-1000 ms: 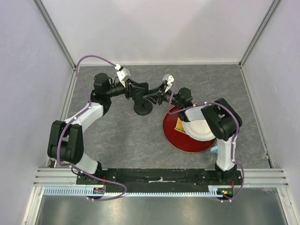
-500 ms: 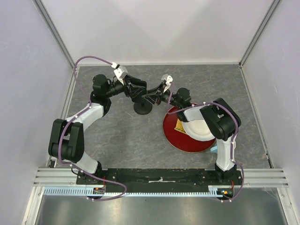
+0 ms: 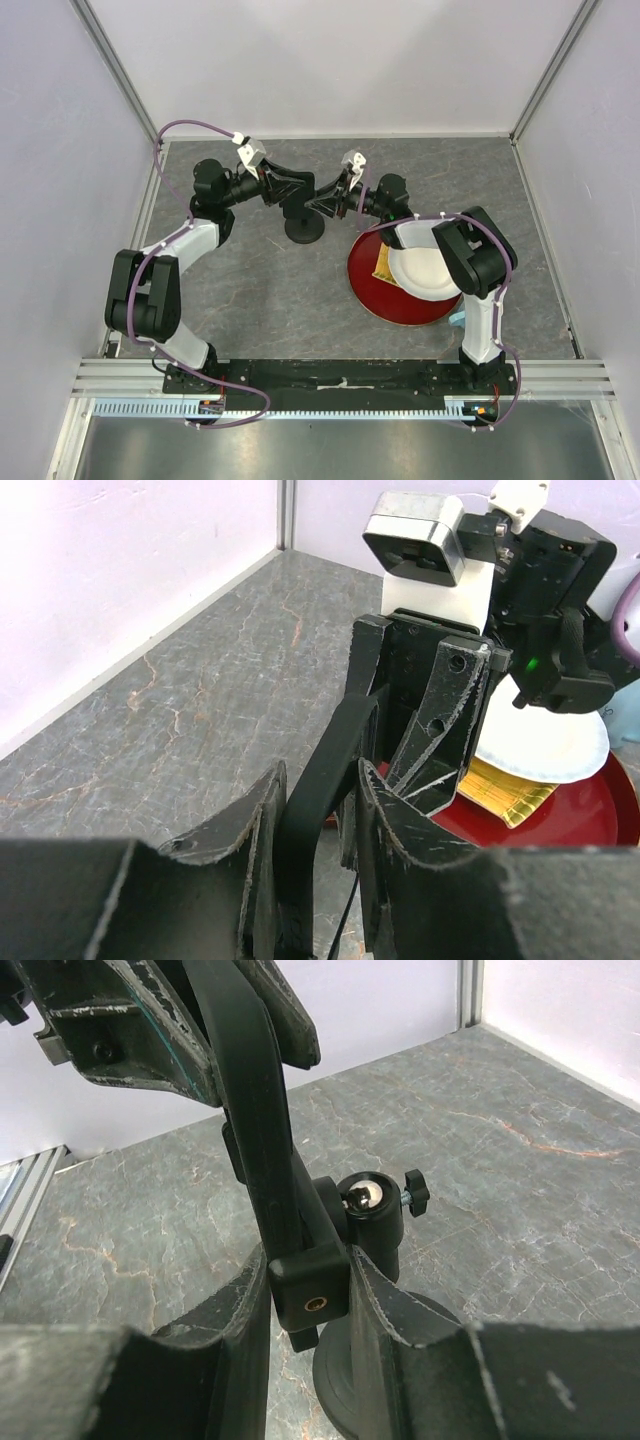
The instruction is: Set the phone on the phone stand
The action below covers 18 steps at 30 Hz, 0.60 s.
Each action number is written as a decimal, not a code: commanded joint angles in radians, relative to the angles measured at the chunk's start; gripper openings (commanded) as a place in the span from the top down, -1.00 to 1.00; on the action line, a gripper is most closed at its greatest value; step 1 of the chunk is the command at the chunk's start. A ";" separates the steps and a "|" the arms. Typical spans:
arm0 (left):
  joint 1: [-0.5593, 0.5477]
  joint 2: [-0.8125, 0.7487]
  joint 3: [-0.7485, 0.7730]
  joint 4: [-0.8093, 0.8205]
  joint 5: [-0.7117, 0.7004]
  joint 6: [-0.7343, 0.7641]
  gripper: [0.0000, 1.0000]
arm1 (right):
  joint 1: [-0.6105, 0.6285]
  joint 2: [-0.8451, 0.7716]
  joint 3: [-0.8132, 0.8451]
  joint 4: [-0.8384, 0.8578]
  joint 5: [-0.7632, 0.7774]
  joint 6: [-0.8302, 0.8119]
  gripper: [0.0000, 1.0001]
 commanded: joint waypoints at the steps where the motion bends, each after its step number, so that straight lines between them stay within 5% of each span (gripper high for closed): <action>1: -0.010 0.021 0.025 0.036 0.038 -0.022 0.47 | -0.016 -0.002 0.097 -0.178 0.001 -0.091 0.94; 3: -0.009 0.023 0.027 0.038 0.041 -0.027 0.45 | -0.016 -0.002 0.097 -0.185 -0.003 -0.094 0.96; 10: -0.001 0.009 0.012 0.070 0.050 -0.042 -0.16 | -0.018 -0.016 0.103 -0.221 0.029 -0.114 0.97; 13: 0.005 -0.008 -0.005 0.102 0.043 -0.071 -0.22 | -0.016 -0.011 0.112 -0.242 0.048 -0.108 0.56; 14: 0.008 -0.012 -0.008 0.116 0.041 -0.076 -0.22 | -0.016 -0.011 0.115 -0.253 0.057 -0.105 0.21; 18: 0.011 -0.037 -0.030 0.130 0.003 -0.080 -0.25 | -0.016 -0.037 0.101 -0.306 0.170 -0.108 -0.30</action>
